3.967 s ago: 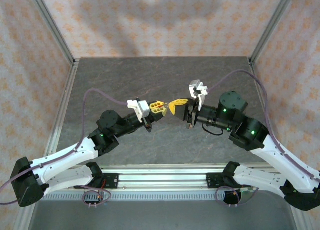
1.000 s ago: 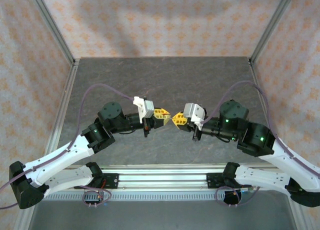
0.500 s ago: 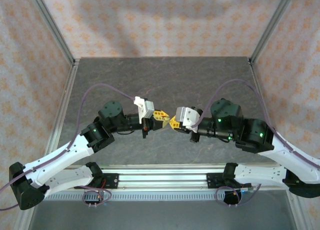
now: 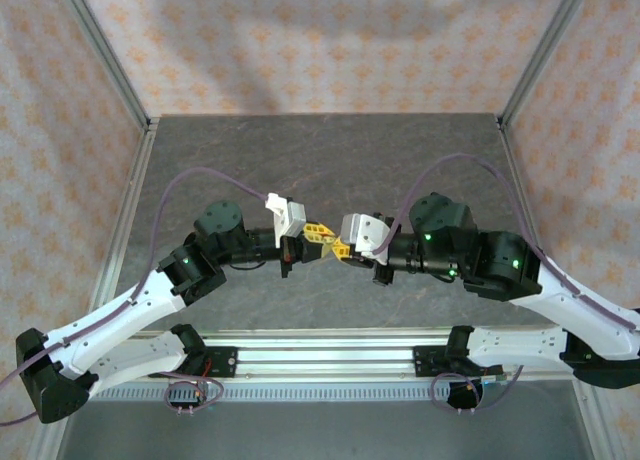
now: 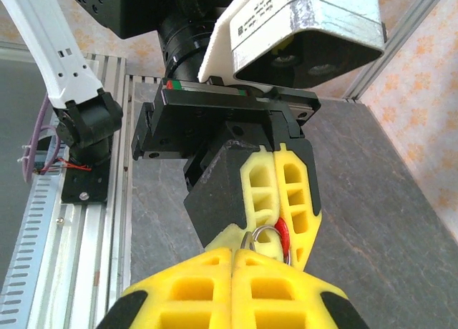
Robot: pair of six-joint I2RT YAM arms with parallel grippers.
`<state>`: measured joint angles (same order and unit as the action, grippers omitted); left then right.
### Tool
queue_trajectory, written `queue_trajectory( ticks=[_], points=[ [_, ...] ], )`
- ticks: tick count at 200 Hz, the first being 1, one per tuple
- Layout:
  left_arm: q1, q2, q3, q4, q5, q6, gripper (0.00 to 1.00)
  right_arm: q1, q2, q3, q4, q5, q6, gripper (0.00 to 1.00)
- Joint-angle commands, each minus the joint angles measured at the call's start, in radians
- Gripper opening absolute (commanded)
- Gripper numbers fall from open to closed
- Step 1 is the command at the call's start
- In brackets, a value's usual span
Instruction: Remove the keys from the keyring
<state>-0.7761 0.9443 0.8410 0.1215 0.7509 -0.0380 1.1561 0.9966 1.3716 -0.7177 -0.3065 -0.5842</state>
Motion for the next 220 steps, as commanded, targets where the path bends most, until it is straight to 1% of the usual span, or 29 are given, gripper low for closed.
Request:
queue_trajectory(
  ticks=[1, 33, 63, 104, 122, 144, 165, 184, 193, 199, 207, 220],
  points=[
    [0.028, 0.017, 0.043, 0.133, -0.110, -0.051, 0.00, 0.085, 0.054, -0.030, -0.031, -0.364, 0.043, 0.00],
    [0.032, 0.021, 0.050, 0.143, -0.072, -0.061, 0.00, 0.085, 0.066, -0.025, -0.036, -0.402, 0.055, 0.00],
    [0.034, 0.028, 0.069, 0.120, -0.039, -0.064, 0.00, 0.085, 0.081, -0.018, -0.030, -0.439, 0.062, 0.00],
    [0.034, 0.035, 0.079, 0.121, -0.012, -0.076, 0.00, 0.085, 0.090, -0.043, 0.002, -0.442, 0.065, 0.00],
    [0.034, 0.036, 0.082, 0.125, -0.010, -0.079, 0.00, 0.085, 0.085, -0.062, 0.018, -0.419, 0.066, 0.00],
    [0.034, 0.036, 0.081, 0.117, -0.018, -0.073, 0.00, 0.085, 0.057, -0.084, 0.044, -0.350, 0.077, 0.00],
    [0.036, 0.028, 0.066, 0.112, -0.041, -0.061, 0.00, 0.085, 0.011, -0.089, 0.076, -0.247, 0.104, 0.00],
    [0.037, 0.019, 0.056, 0.086, -0.083, -0.039, 0.00, 0.084, -0.033, -0.097, 0.103, -0.161, 0.135, 0.00],
    [0.037, 0.017, 0.059, 0.047, -0.112, -0.015, 0.00, 0.084, -0.053, -0.102, 0.116, -0.102, 0.161, 0.00],
    [0.038, 0.017, 0.064, 0.017, -0.132, 0.000, 0.00, 0.085, -0.069, -0.113, 0.124, -0.060, 0.179, 0.03],
    [0.038, 0.017, 0.071, -0.022, -0.153, 0.023, 0.00, 0.084, -0.094, -0.136, 0.145, 0.002, 0.206, 0.10],
    [0.039, 0.019, 0.080, -0.075, -0.195, 0.044, 0.00, 0.084, -0.143, -0.192, 0.204, 0.111, 0.271, 0.16]
  ],
)
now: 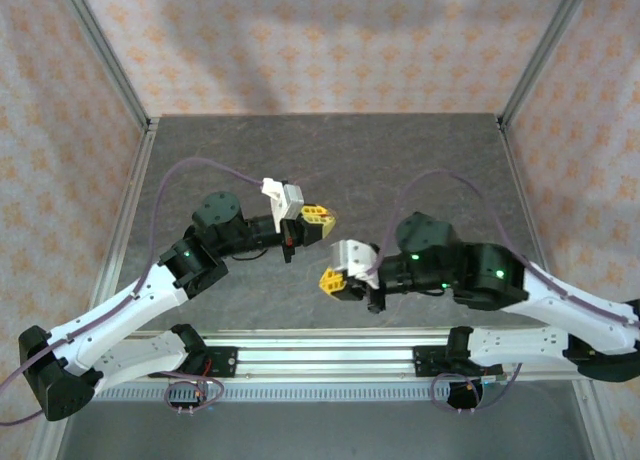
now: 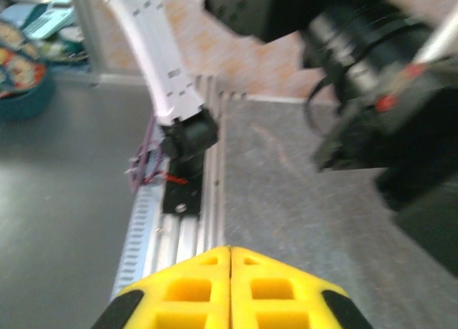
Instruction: Remove the keys from the keyring
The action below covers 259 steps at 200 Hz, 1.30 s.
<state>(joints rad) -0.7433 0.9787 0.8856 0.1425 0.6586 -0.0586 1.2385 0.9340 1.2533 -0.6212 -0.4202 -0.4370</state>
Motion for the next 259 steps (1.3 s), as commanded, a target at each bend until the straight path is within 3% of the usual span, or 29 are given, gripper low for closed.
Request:
queue_trajectory(
  ticks=[1, 30, 45, 59, 74, 95, 110, 124, 150, 167, 186, 202, 233, 259],
  points=[
    [0.006, -0.015, 0.036, -0.099, -0.104, 0.066, 0.00, 0.001, -0.085, -0.076, 0.114, 0.233, 0.130, 0.17],
    [0.005, -0.012, 0.051, -0.184, -0.162, 0.111, 0.00, 0.001, -0.198, -0.234, 0.295, 0.451, 0.321, 0.48],
    [0.007, -0.007, 0.059, -0.218, -0.169, 0.126, 0.00, -0.006, -0.231, -0.293, 0.353, 0.511, 0.383, 0.69],
    [0.007, 0.003, 0.080, -0.263, -0.160, 0.138, 0.00, -0.012, -0.239, -0.328, 0.390, 0.549, 0.419, 1.00],
    [0.007, 0.019, 0.118, -0.327, -0.123, 0.151, 0.00, -0.026, -0.238, -0.354, 0.420, 0.534, 0.453, 1.00],
    [0.008, 0.040, 0.177, -0.424, -0.083, 0.172, 0.00, -0.099, -0.234, -0.382, 0.445, 0.411, 0.488, 0.98],
    [0.021, 0.064, 0.225, -0.511, -0.065, 0.189, 0.00, -0.216, -0.242, -0.400, 0.463, 0.293, 0.550, 0.86],
    [0.041, 0.103, 0.286, -0.610, -0.071, 0.204, 0.00, -0.362, -0.235, -0.415, 0.491, 0.130, 0.642, 0.84],
    [0.072, 0.228, 0.441, -0.845, -0.185, 0.240, 0.00, -0.586, -0.144, -0.421, 0.542, -0.106, 0.805, 0.80],
    [0.072, 0.304, 0.535, -0.963, -0.146, 0.268, 0.00, -0.678, -0.058, -0.440, 0.643, -0.292, 0.901, 0.70],
    [0.071, 0.333, 0.589, -1.013, -0.077, 0.289, 0.00, -0.725, 0.012, -0.482, 0.815, -0.469, 0.999, 0.64],
    [0.073, 0.321, 0.598, -1.014, -0.028, 0.320, 0.00, -0.728, 0.037, -0.513, 0.946, -0.560, 1.050, 0.66],
    [0.089, 0.286, 0.578, -0.965, 0.176, 0.328, 0.00, -0.728, 0.038, -0.549, 1.089, -0.650, 1.108, 0.72],
    [0.091, 0.300, 0.585, -0.944, 0.247, 0.306, 0.00, -0.728, 0.060, -0.574, 1.236, -0.707, 1.202, 0.76]
  ],
)
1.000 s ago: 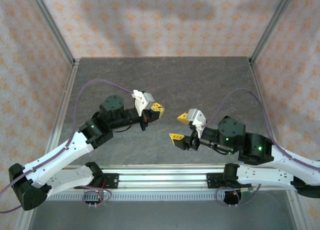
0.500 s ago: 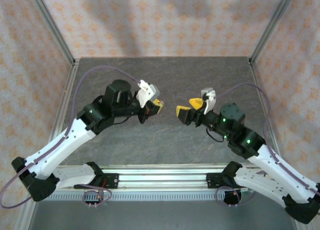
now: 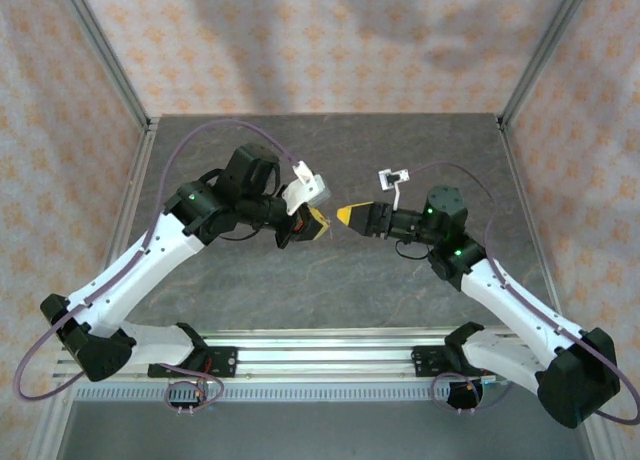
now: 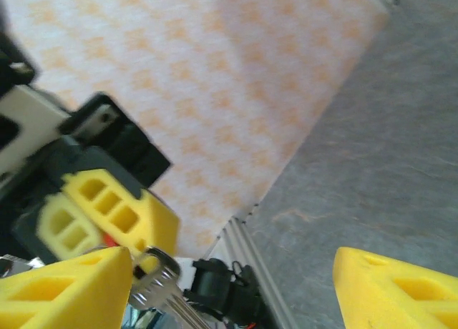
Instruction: Remove the keys from the keyring
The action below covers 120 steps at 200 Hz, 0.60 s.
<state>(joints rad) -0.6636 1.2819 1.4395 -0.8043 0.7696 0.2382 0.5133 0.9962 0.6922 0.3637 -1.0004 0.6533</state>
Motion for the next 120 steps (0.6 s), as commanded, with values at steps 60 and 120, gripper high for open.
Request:
queue_trajectory(
  ticks=[60, 120],
  points=[
    [0.012, -0.039, -0.009, 0.159, 0.196, -0.073, 0.00, 0.051, -0.015, -0.007, 0.277, -0.177, 0.113, 0.80],
    [0.015, -0.049, -0.023, 0.189, 0.189, -0.082, 0.00, 0.090, -0.044, 0.024, 0.217, -0.200, 0.076, 0.47]
  ],
)
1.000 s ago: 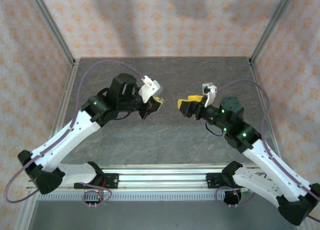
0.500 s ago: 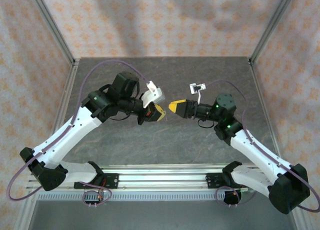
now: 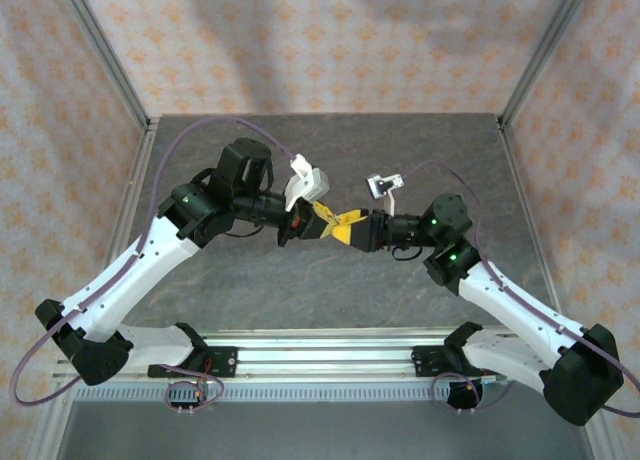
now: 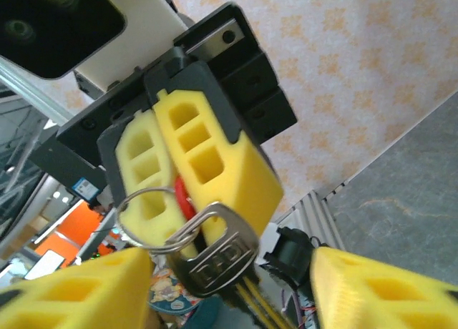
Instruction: Remove the keys from the keyring
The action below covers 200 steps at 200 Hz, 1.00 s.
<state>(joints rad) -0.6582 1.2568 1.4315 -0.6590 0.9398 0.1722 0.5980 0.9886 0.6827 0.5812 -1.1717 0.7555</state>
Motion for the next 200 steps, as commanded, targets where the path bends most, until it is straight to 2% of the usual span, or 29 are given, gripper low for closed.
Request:
queue_trajectory(
  ticks=[1, 19, 40, 58, 68, 96, 121, 160, 200],
  points=[
    [0.011, -0.025, -0.015, 0.044, 0.019, -0.016, 0.00, 0.005, -0.037, 0.033, -0.004, -0.028, -0.029, 0.46],
    [0.012, -0.027, -0.020, 0.047, 0.018, -0.016, 0.00, 0.005, -0.044, 0.044, -0.047, -0.016, -0.056, 0.36],
    [0.015, -0.032, -0.029, 0.048, 0.016, -0.013, 0.00, 0.005, -0.048, 0.052, -0.078, -0.008, -0.071, 0.33],
    [0.017, -0.038, -0.032, 0.044, 0.009, -0.011, 0.00, 0.005, -0.054, 0.062, -0.106, 0.005, -0.089, 0.22],
    [0.018, -0.041, -0.034, 0.040, 0.003, -0.006, 0.00, 0.005, -0.061, 0.072, -0.148, 0.016, -0.118, 0.13],
    [0.019, -0.054, -0.041, 0.032, -0.027, 0.007, 0.00, 0.005, -0.091, 0.119, -0.325, 0.067, -0.236, 0.00],
    [0.020, -0.063, -0.053, 0.019, -0.086, 0.029, 0.00, 0.010, -0.137, 0.165, -0.504, 0.168, -0.385, 0.00],
    [0.020, -0.102, -0.086, 0.054, -0.206, 0.044, 0.00, 0.067, -0.189, 0.268, -0.849, 0.370, -0.709, 0.00],
    [0.019, -0.136, -0.109, 0.091, -0.234, 0.049, 0.00, 0.140, -0.221, 0.317, -0.977, 0.537, -0.887, 0.00]
  ],
)
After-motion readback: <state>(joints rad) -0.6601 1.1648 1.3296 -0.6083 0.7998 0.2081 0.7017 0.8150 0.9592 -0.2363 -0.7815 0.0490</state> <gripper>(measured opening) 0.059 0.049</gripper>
